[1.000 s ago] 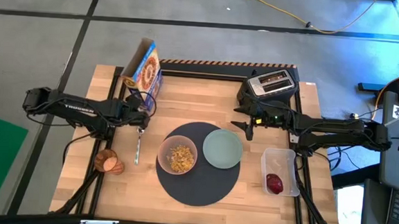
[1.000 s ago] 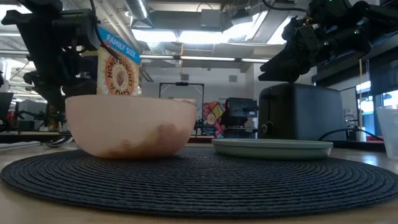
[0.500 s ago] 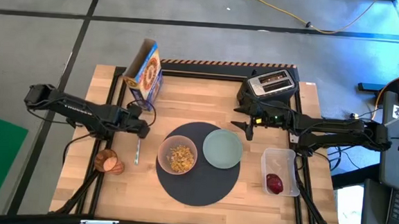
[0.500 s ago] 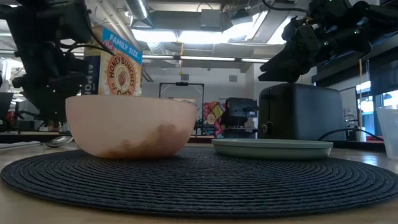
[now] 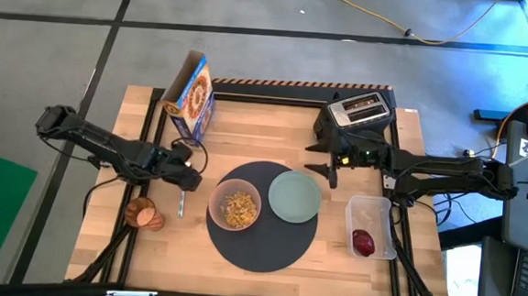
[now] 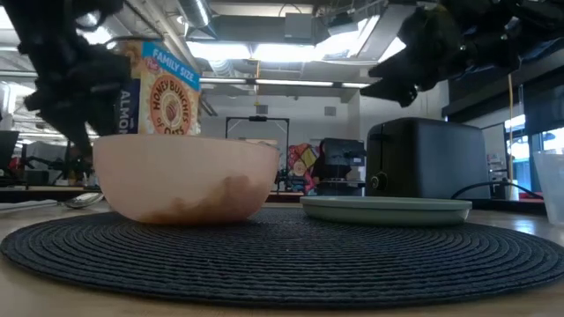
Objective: Arrange a breakfast setting
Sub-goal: Put the toasted bread from the toaster oven on the green plate
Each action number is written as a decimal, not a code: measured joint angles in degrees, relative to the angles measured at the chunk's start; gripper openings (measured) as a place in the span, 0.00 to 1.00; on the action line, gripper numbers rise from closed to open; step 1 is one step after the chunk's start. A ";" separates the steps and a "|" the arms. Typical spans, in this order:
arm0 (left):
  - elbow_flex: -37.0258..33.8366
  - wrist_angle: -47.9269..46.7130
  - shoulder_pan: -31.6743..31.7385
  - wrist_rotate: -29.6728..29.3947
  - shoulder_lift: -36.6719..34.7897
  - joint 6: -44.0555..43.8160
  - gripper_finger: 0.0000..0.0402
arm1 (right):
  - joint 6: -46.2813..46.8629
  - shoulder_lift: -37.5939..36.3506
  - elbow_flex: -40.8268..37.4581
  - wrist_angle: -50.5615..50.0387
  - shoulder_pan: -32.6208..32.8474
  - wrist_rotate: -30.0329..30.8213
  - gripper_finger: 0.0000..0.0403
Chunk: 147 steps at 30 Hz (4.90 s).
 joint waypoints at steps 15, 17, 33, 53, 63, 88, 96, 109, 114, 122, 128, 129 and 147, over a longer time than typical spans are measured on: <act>1.46 34.72 -3.78 -8.86 2.47 19.55 0.83 | -5.23 0.02 8.80 -0.68 0.04 -6.90 0.65; 1.46 40.59 -3.51 -11.10 4.06 25.43 0.83 | -3.62 0.13 12.79 -4.79 0.00 -6.10 0.61; 1.46 83.10 5.56 -0.25 21.29 58.31 0.83 | -16.07 11.31 48.82 -60.48 -5.83 23.73 0.50; 1.46 90.50 18.59 15.55 20.98 65.31 0.83 | -33.72 21.76 51.08 -79.03 -33.43 24.72 0.51; 1.46 90.13 18.63 14.66 20.98 66.13 0.83 | -39.24 22.36 51.08 -78.58 -34.49 24.03 0.51; 1.44 88.83 18.20 14.62 20.98 65.86 0.83 | -40.22 25.36 51.08 -76.41 -41.27 12.73 0.51; 1.44 87.97 18.20 14.15 20.98 66.11 0.83 | -41.78 25.44 51.08 -76.46 -41.27 12.67 0.51; 1.44 87.49 18.20 14.14 20.98 66.08 0.83 | -42.21 25.44 51.08 -76.43 -41.27 12.66 0.51; 1.44 87.32 18.20 14.14 20.98 66.11 0.83 | -42.23 25.45 51.08 -76.33 -41.29 11.92 0.51; 1.44 87.15 18.20 14.16 20.98 66.11 0.83 | -42.23 26.45 51.08 -75.69 -41.29 11.57 0.51; 1.44 87.15 18.20 14.15 20.98 66.13 0.83 | -42.21 27.07 51.11 -75.35 -41.29 11.55 0.51; 1.44 87.12 18.20 14.16 20.98 66.13 0.83 | -42.21 27.09 51.11 -75.34 -41.29 11.61 0.51; 1.42 86.36 18.24 12.63 20.98 67.29 0.83 | -39.79 27.17 51.11 -75.47 -41.24 16.32 0.21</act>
